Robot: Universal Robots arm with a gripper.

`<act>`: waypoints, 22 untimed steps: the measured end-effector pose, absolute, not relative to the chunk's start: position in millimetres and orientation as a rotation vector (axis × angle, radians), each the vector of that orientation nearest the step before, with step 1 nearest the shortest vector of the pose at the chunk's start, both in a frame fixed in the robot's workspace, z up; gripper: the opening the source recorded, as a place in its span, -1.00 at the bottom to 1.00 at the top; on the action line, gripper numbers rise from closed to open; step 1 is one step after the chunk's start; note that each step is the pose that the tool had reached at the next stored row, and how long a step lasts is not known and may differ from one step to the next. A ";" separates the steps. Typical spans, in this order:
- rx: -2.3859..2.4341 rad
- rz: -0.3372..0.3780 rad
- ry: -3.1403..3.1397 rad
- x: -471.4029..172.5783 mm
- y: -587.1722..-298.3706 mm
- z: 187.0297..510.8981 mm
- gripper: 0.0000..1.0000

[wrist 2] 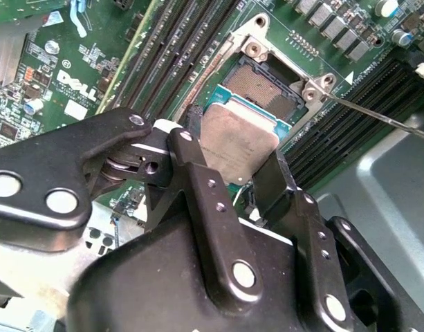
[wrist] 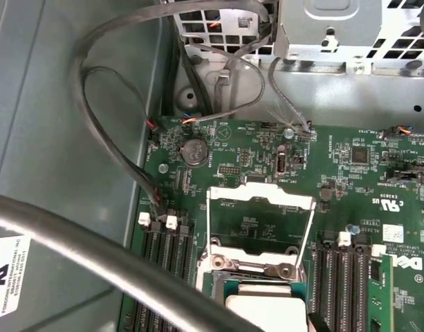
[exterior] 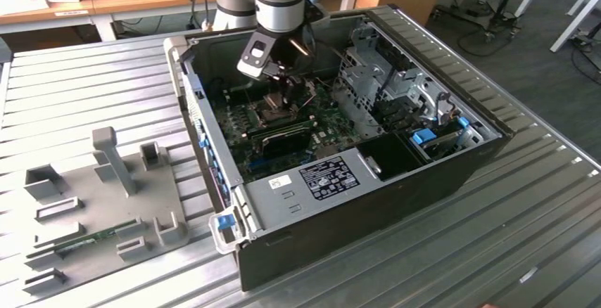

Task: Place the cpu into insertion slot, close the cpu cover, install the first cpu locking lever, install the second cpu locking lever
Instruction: 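Place the cpu into insertion slot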

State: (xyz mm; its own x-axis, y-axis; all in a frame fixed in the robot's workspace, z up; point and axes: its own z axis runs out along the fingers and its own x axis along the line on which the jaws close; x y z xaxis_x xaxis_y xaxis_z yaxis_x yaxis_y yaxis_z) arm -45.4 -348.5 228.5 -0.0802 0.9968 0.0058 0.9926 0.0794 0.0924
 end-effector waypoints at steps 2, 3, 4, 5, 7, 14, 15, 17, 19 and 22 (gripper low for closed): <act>2.102 0.111 2.252 -45.5 -348.0 228.0 0.08; 2.116 0.110 2.239 -45.5 -348.0 227.8 0.08; 2.135 0.109 2.220 -45.6 -348.0 227.7 0.08; 2.154 0.108 2.201 -45.6 -348.0 227.5 0.08; 2.187 0.106 2.165 -45.6 -348.0 227.2 0.08; 2.194 0.103 2.162 -45.6 -348.0 227.0 0.08; 2.195 0.101 2.162 -45.6 -348.0 227.0 0.08; 2.196 0.101 2.163 -45.6 -348.0 227.0 0.08; 2.196 0.100 2.163 -45.6 -348.0 227.0 0.08; 2.194 0.100 2.166 -45.6 -348.0 226.8 0.08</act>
